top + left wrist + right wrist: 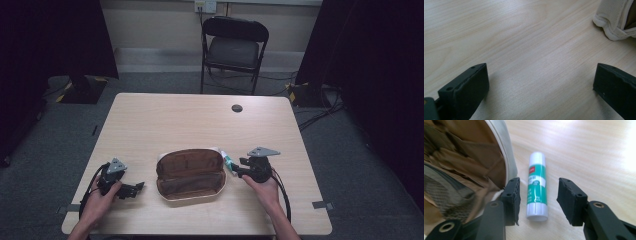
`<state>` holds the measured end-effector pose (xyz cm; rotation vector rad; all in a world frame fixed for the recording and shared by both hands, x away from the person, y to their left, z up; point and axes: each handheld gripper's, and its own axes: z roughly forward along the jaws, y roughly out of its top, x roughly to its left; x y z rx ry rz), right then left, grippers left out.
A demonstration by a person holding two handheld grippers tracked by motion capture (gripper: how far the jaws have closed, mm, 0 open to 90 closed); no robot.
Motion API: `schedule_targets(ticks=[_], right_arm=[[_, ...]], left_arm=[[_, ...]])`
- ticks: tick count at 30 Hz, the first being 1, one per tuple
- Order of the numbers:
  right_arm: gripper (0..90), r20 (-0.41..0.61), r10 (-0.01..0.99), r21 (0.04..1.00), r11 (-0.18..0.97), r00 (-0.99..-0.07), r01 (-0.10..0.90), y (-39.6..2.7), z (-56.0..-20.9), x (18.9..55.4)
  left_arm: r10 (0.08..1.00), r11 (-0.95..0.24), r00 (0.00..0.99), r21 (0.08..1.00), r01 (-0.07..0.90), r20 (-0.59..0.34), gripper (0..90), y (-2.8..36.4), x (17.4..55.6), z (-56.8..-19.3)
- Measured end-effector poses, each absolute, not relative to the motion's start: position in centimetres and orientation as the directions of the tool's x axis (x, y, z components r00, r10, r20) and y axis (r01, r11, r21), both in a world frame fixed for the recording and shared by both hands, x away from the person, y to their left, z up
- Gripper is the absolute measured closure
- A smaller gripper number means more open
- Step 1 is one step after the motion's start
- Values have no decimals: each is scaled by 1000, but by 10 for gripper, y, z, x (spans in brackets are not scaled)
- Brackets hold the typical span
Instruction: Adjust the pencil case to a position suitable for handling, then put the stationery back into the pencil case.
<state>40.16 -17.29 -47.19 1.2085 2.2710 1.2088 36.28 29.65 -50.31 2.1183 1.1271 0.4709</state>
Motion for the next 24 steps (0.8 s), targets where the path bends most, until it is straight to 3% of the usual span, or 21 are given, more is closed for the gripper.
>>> schedule_targets(ticks=[7, 18, 24], right_arm=[[487, 100, 783, 773, 327, -614, 543, -164, -481, 407], [502, 74, 791, 751, 357, -608, 556, -159, -496, 411], [575, 43, 800, 757, 365, -598, 542, -159, -497, 410]], left_arm=[[831, -391, 556, 714, 581, 2, 0, 296, 362, -503], [830, -391, 558, 714, 581, 0, 0, 296, 362, -503], [830, -388, 557, 716, 581, -2, 0, 296, 364, -503]])
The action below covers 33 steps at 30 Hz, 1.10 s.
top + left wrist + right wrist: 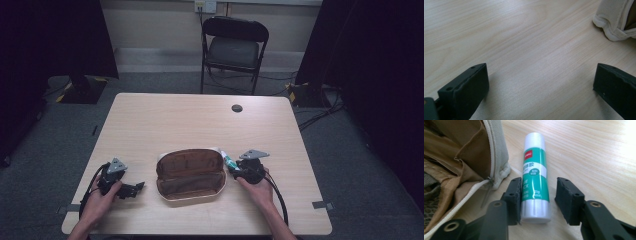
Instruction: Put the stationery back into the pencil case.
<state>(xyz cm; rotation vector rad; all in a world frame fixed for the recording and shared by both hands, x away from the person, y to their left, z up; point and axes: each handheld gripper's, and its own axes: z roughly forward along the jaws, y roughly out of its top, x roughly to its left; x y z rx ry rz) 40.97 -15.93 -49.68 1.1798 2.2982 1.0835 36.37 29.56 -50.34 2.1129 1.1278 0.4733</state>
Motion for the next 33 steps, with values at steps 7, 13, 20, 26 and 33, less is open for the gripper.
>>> schedule_targets(ticks=[7, 13, 20, 26, 33], right_arm=[[655, 20, 809, 752, 375, -587, 542, -160, -496, 410], [660, 73, 819, 756, 327, -569, 567, -163, -496, 407], [661, 126, 825, 749, 285, -551, 598, -171, -494, 404], [661, 140, 832, 756, 260, -537, 601, -179, -488, 398], [661, 143, 829, 783, 240, -541, 574, -182, -474, 387]], left_arm=[[830, -391, 557, 713, 582, 0, 0, 296, 364, -503], [830, -391, 557, 713, 582, 0, 0, 296, 364, -503], [831, -388, 556, 713, 584, -4, 0, 295, 365, -503], [830, -393, 558, 712, 581, 2, 0, 295, 365, -503], [832, -385, 554, 715, 584, -5, 0, 295, 365, -503]])
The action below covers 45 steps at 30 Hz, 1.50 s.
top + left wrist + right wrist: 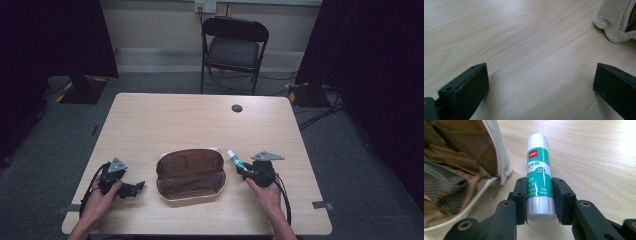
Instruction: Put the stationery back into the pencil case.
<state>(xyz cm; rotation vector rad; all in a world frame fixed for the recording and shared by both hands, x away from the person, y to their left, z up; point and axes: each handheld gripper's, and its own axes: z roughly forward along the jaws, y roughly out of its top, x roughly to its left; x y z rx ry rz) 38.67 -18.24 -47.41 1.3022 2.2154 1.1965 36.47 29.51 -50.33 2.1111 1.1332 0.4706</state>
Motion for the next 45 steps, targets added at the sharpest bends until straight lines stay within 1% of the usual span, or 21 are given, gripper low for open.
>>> schedule_targets(ticks=[7, 13, 23, 25, 28, 36, 45], right_arm=[[661, 137, 819, 817, 224, -556, 532, -181, -455, 379], [661, 171, 802, 840, 185, -572, 510, -186, -436, 370], [661, 127, 769, 883, 200, -626, 425, -182, -410, 356], [661, 111, 760, 892, 209, -641, 402, -177, -405, 353], [661, 104, 742, 891, 226, -663, 393, -168, -399, 349], [662, 101, 692, 895, 251, -715, 370, -149, -394, 346], [661, 84, 631, 877, 321, -771, 358, -120, -404, 344]], left_arm=[[832, -387, 555, 714, 584, -4, 0, 295, 364, -503], [831, -388, 556, 713, 584, -3, 0, 295, 364, -503], [834, -386, 552, 714, 585, -2, 0, 295, 364, -503], [834, -386, 552, 714, 584, -2, 0, 296, 364, -503], [834, -385, 552, 714, 584, -2, 0, 295, 364, -503], [834, -386, 552, 714, 584, -1, 0, 295, 364, -503], [834, -385, 552, 714, 585, -2, 0, 295, 364, -503]])
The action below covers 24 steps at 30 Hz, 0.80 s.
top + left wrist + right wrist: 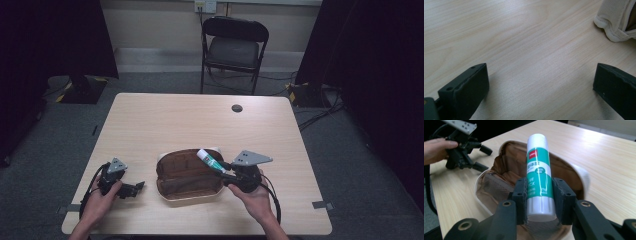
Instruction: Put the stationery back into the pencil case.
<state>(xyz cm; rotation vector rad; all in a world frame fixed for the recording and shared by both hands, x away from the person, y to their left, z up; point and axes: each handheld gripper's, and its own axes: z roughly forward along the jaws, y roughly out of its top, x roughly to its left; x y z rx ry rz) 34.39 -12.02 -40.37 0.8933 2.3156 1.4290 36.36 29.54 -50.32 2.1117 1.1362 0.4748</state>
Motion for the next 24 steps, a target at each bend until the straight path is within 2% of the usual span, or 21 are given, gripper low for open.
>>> schedule_targets(ticks=[15, 24], right_arm=[[661, 57, 518, 847, 428, -854, 316, -58, -413, 349], [661, 48, 496, 806, 493, -867, 326, -37, -428, 359]], left_arm=[[833, -386, 553, 714, 584, -1, 0, 295, 364, -503], [834, -386, 552, 714, 585, -2, 0, 295, 364, -503]])
